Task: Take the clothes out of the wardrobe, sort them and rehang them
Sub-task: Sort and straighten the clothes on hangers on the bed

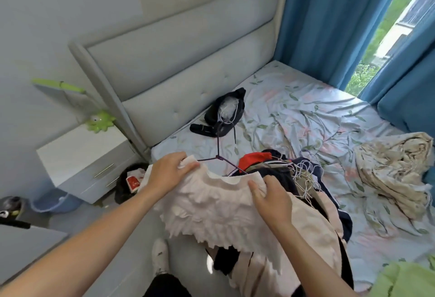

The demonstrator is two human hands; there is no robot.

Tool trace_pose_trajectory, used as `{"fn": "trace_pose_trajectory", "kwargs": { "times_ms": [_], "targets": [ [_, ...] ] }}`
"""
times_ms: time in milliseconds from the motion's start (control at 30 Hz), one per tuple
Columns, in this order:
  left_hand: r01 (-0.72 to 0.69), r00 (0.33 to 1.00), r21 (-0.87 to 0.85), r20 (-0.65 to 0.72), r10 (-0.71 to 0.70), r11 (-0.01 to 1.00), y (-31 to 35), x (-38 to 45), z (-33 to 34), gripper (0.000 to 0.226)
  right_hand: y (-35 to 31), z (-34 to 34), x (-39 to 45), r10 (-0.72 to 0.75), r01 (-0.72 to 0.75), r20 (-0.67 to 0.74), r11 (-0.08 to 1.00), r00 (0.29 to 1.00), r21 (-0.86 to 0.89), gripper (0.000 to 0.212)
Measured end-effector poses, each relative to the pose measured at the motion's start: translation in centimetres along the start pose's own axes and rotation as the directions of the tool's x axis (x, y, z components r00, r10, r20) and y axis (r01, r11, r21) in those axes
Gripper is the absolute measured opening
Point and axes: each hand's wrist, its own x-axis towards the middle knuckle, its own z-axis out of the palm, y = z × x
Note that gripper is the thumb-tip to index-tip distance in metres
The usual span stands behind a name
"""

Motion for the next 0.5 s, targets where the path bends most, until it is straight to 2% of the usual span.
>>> {"fn": "trace_pose_trajectory", "kwargs": {
  "times_ms": [133, 267, 500],
  "targets": [
    [0.034, 0.999, -0.070, 0.018, -0.033, 0.997, -6.9, 3.4, -2.3, 0.057, -5.9, 6.4, 3.0, 0.024, -0.021, 0.050, 0.998, 0.998, -0.057, 0.043],
    [0.053, 0.996, -0.092, 0.081, -0.046, 0.994, -12.6, 7.5, -3.7, 0.057, -11.0, 11.7, 5.0, 0.115, -0.112, 0.044, 0.992, 0.992, -0.060, 0.050],
    [0.000, 0.982, -0.080, 0.191, 0.015, 0.997, -16.9, 16.0, -3.3, 0.062, -15.0, 16.0, 8.1, 0.286, -0.285, -0.018, 0.958, 0.958, 0.036, 0.055]
  ]
}}
